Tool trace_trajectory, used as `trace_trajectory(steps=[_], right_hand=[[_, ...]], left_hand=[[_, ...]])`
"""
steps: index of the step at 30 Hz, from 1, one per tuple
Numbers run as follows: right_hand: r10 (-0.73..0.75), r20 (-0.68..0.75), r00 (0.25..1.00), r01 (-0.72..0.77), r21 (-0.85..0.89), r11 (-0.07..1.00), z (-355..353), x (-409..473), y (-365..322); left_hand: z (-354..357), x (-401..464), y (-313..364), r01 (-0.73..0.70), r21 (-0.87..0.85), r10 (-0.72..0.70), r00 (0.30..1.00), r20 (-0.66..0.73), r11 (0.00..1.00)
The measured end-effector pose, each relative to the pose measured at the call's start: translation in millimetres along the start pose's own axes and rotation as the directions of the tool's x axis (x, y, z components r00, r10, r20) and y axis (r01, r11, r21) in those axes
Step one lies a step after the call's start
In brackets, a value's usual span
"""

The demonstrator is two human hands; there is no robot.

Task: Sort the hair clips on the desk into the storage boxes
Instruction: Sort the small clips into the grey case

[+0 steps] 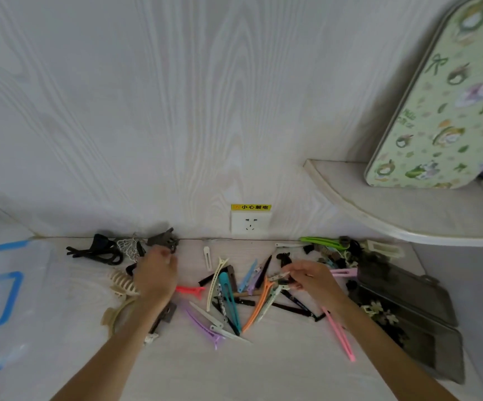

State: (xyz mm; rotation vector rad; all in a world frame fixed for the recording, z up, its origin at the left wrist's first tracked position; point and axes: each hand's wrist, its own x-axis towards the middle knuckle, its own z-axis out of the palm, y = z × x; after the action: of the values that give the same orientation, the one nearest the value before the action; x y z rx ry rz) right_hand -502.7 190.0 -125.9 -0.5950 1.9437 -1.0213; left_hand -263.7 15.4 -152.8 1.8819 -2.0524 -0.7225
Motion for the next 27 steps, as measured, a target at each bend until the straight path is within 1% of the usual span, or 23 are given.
trace_trajectory(steps=[1, 3, 4, 6, 7, 8, 10, 12, 14, 18, 20, 22, 23, 25, 26, 27], right_hand=[[0.005, 0.001, 1.0, -0.005, -0.007, 1.0, 3.6, 0.3, -1.3], [0.019, 0.037, 0.999, -0.02, 0.022, 1.0, 18.2, 3.0, -6.1], [0.015, 0.083, 0.996, -0.017, 0.033, 0.999, 30.1, 6.6, -11.2], [-0.005, 0.182, 0.983, -0.001, 0.033, 0.999, 55.9, 13.6, -23.5], [-0.005, 0.208, 0.978, 0.0, 0.025, 1.0, 67.8, 17.2, -28.7], [0.001, 0.216, 0.976, -0.002, 0.001, 1.0, 78.1, 20.7, -33.2], [0.028, 0.208, 0.978, -0.015, -0.063, 0.998, 95.7, 27.9, -38.1], [0.078, 0.211, 0.974, -0.066, -0.065, 0.996, 107.1, 34.0, -41.5], [0.141, 0.215, 0.966, -0.135, -0.04, 0.99, 116.4, 40.0, -46.8], [0.249, 0.236, 0.939, -0.275, 0.087, 0.957, 128.4, 42.4, -59.5], [0.265, 0.251, 0.931, -0.306, 0.143, 0.941, 131.5, 39.1, -62.9], [0.27, 0.271, 0.924, -0.327, 0.194, 0.925, 130.5, 32.4, -62.0], [0.268, 0.286, 0.92, -0.335, 0.221, 0.916, 128.2, 28.0, -60.7], [0.249, 0.326, 0.912, -0.347, 0.288, 0.893, 118.8, 16.3, -55.3], [0.233, 0.345, 0.909, -0.35, 0.33, 0.876, 112.4, 11.6, -51.2], [0.221, 0.354, 0.909, -0.355, 0.376, 0.856, 101.9, 5.2, -45.5]], left_hand=[[-4.4, 7.4, -4.0, 0.068, 0.054, -0.065, 0.997, -0.041, 0.996], [-6.8, 20.4, -7.4, 0.106, 0.155, -0.1, 0.994, -0.048, 0.982], [-5.7, 25.8, -8.1, 0.109, 0.161, -0.101, 0.993, -0.057, 0.981], [-3.1, 32.1, -7.9, 0.13, 0.116, -0.121, 0.989, -0.085, 0.985], [-2.0, 33.2, -9.3, 0.14, 0.108, -0.128, 0.986, -0.109, 0.984], [-1.0, 33.6, -11.4, 0.141, 0.137, -0.124, 0.984, -0.127, 0.981], [0.0, 33.7, -17.8, 0.112, 0.27, -0.079, 0.988, -0.129, 0.956], [0.4, 34.5, -21.2, 0.077, 0.366, -0.034, 0.992, -0.123, 0.928], [0.8, 38.1, -23.3, 0.069, 0.375, -0.022, 0.991, -0.13, 0.925], [0.1, 41.1, -22.4, 0.097, 0.262, -0.063, 0.988, -0.138, 0.96], [-7.0, 39.6, -23.8, 0.06, 0.302, -0.04, 0.997, -0.072, 0.951], [-20.9, 33.5, -23.9, -0.027, 0.352, 0.023, 1.0, 0.013, 0.936], [-29.4, 28.0, -23.3, -0.069, 0.351, 0.063, 0.998, 0.03, 0.934], [-45.1, 10.4, -19.3, -0.158, 0.283, 0.156, 0.987, 0.031, 0.946], [-51.0, 0.2, -15.3, -0.218, 0.218, 0.211, 0.976, 0.055, 0.951], [-54.3, -13.1, -7.7, -0.279, 0.146, 0.263, 0.957, 0.12, 0.949]])
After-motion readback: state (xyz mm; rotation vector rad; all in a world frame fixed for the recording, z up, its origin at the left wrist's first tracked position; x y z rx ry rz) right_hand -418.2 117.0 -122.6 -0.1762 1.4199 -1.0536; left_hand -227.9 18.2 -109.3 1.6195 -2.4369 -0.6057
